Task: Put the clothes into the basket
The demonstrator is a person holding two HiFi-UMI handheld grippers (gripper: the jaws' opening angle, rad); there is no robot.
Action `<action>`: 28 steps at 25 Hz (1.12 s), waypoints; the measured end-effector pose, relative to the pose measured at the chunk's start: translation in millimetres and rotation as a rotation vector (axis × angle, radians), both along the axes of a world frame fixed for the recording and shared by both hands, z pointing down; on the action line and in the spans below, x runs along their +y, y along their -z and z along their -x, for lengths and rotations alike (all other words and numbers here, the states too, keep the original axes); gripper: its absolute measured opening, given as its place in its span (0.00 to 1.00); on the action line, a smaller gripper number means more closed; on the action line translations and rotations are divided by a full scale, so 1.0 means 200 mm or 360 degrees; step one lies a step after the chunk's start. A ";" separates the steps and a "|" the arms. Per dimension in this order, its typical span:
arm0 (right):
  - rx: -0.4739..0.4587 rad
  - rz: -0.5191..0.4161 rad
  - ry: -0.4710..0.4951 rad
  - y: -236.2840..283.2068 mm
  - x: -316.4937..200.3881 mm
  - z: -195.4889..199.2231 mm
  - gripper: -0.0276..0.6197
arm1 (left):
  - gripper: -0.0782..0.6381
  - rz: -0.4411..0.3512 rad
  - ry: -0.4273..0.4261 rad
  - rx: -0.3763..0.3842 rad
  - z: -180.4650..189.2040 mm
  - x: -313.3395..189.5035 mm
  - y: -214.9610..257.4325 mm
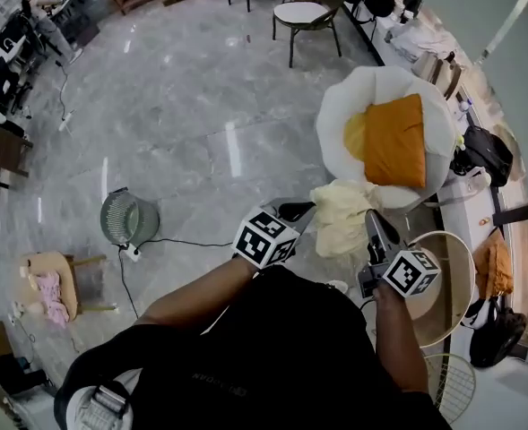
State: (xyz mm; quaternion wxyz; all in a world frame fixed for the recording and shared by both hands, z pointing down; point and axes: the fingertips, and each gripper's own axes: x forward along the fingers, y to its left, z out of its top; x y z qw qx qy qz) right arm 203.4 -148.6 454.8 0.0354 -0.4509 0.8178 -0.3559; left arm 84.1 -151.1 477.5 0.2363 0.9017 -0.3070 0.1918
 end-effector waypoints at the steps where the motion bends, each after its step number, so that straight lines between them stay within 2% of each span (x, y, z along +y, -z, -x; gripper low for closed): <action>1: 0.0004 0.0000 0.0047 0.00 -0.01 0.08 0.08 | 0.11 0.0004 0.0041 0.0002 0.07 0.00 -0.01; 9: 0.0008 -0.0014 0.0379 -0.02 -0.10 0.69 0.08 | 0.11 0.0005 0.0396 -0.0011 0.70 0.04 -0.04; 14: -0.0004 0.0001 0.0635 -0.03 -0.14 1.08 0.08 | 0.11 -0.0003 0.0678 0.0001 1.06 0.12 -0.02; 23: 0.0000 -0.0017 0.1110 0.00 -0.14 1.69 0.08 | 0.11 0.0044 0.1203 0.0021 1.59 0.34 -0.07; 28: -0.0014 -0.0014 0.1337 0.02 -0.15 2.02 0.08 | 0.11 0.0059 0.1438 0.0036 1.85 0.40 -0.08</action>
